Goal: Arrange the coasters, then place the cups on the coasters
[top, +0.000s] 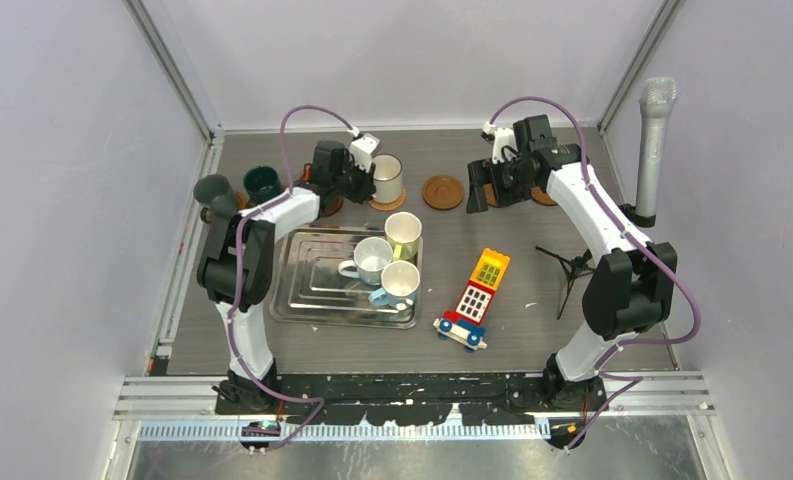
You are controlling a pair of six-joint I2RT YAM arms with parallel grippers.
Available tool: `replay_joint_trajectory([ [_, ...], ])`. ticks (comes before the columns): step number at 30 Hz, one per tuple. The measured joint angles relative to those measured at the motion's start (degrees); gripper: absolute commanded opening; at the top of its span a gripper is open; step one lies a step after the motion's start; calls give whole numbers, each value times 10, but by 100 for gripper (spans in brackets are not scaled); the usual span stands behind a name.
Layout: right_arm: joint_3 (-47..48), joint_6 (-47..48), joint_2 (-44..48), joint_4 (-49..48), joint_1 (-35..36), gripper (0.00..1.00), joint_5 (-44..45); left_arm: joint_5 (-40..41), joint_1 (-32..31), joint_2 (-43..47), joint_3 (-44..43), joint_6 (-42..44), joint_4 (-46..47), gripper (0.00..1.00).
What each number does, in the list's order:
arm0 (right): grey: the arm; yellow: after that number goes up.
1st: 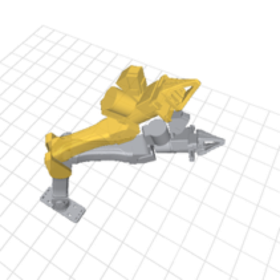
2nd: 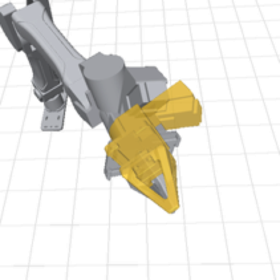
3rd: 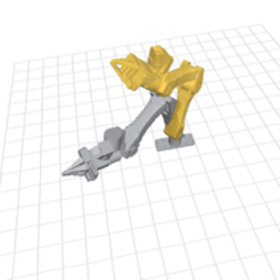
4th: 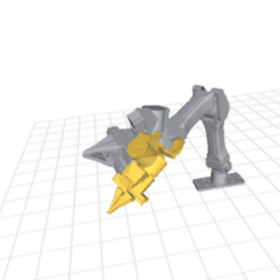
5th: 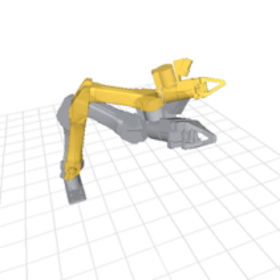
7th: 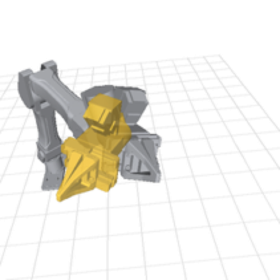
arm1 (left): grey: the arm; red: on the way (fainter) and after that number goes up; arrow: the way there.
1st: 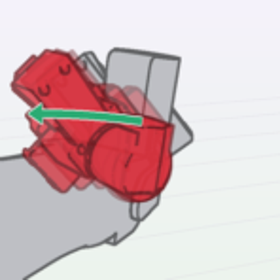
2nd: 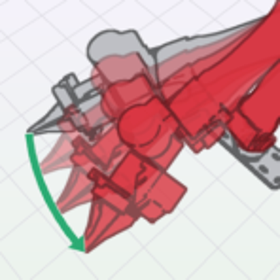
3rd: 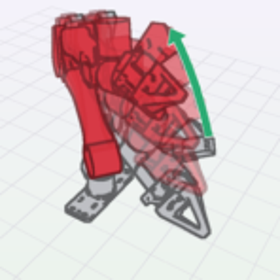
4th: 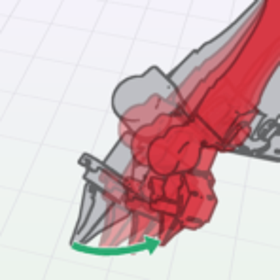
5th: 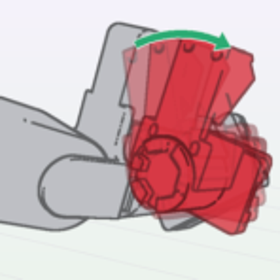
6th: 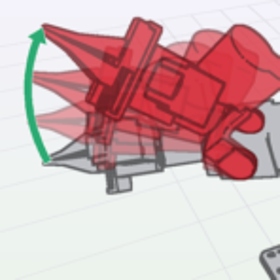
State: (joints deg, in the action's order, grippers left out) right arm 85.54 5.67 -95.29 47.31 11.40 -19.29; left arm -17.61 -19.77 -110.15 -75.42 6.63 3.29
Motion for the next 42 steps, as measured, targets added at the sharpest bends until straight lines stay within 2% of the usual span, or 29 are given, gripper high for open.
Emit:
replay_joint_trajectory([
  [11, 5, 0, -20, 0, 0, 89, 0, 0, 0, -21, 0, 5, 23, 1],
  [13, 6, 0, -23, 0, 0, 89, 0, 0, 0, -21, 0, 11, 24, 7],
  [17, 9, 0, -23, 1, 0, 89, 0, 0, 0, -21, 0, 16, 21, 31],
  [21, 12, 0, -23, 1, 0, 89, 0, -1, 0, -17, 3, 27, 25, 46],
  [23, 12, 0, -23, 1, 0, 89, 0, -1, 0, -7, 13, 33, 27, 52],
  [28, 12, 0, -23, 1, 0, 89, 0, 0, 0, 34, 36, 43, 15, 58],
  [32, 12, 0, -23, 1, 0, 89, -1, 2, 11, 87, 40, 40, -25, 64],
  [34, 12, 0, -23, 1, 0, 89, -1, -1, 22, 118, 39, 39, -51, 73],
  [35, 12, 0, -23, 1, 0, 89, -2, -3, 29, 132, 38, 40, -66, 83],
  [39, 11, 0, -23, 1, 0, 89, -5, -5, 69, 187, 16, 46, -153, 99],
  [42, 11, 0, -23, 1, 0, 89, -9, -8, 92, 212, -4, 52, -212, 100],
])
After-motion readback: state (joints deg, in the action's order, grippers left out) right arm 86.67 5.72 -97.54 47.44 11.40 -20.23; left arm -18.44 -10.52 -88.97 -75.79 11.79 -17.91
